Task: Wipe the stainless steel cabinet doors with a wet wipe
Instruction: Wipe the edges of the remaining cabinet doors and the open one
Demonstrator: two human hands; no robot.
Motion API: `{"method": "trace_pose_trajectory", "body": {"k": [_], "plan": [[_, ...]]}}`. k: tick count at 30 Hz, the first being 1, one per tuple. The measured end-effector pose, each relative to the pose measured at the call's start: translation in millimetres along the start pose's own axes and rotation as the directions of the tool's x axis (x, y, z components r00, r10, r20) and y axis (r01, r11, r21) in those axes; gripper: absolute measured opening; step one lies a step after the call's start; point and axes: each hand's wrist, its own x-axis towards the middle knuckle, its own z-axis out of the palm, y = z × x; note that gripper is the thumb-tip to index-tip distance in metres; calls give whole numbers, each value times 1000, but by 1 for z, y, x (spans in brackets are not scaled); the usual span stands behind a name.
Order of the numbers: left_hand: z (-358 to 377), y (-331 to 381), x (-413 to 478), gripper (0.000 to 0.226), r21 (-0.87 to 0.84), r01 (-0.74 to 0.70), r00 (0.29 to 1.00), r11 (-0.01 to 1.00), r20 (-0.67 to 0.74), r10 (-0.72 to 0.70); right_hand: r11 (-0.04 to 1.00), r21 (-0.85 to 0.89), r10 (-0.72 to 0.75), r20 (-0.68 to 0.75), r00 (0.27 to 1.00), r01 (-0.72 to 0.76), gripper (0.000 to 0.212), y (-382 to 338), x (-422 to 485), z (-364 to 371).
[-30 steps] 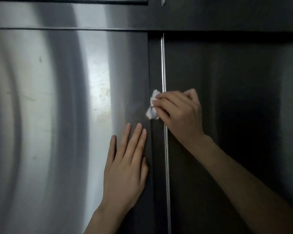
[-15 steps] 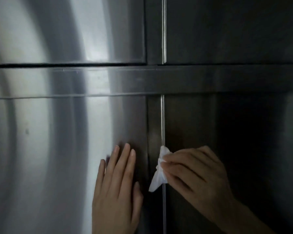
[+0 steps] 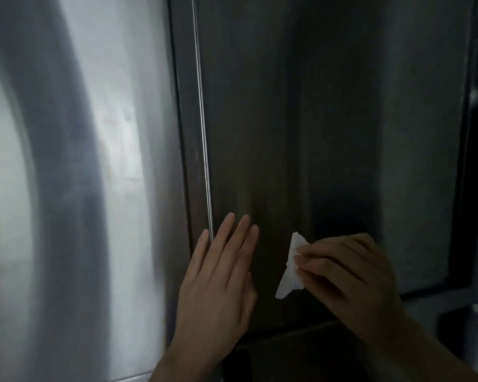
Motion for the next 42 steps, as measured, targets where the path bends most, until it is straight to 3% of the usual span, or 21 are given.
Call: {"method": "trace_pose_trajectory", "body": {"k": [7,12,15,17,23,37,42], "plan": [[-36,-11,160,57,-14,-110,991,994,70,111,962,-124,251,45,967,-243,28,70,86,-76],[-22,12,197,59,5,-242,960,970,150,238,917,-277,313,53,948,-288,15,77,98,-114],[-11,29,203,61,1,-253,951,968,184,248,893,-380,299,105,948,-240,6,78,93,-137],[-5,42,207,68,-3,-267,943,964,206,261,883,-419,287,127,949,-211,11,81,93,-153],[14,76,235,67,-17,-280,947,960,159,279,862,-485,263,177,948,-149,8,115,90,-186],[115,166,323,67,154,-223,948,963,264,178,911,-407,154,188,970,-65,4,292,47,-229],[138,170,349,68,228,-223,941,948,304,148,922,-382,130,164,978,-59,13,343,43,-216]]}}
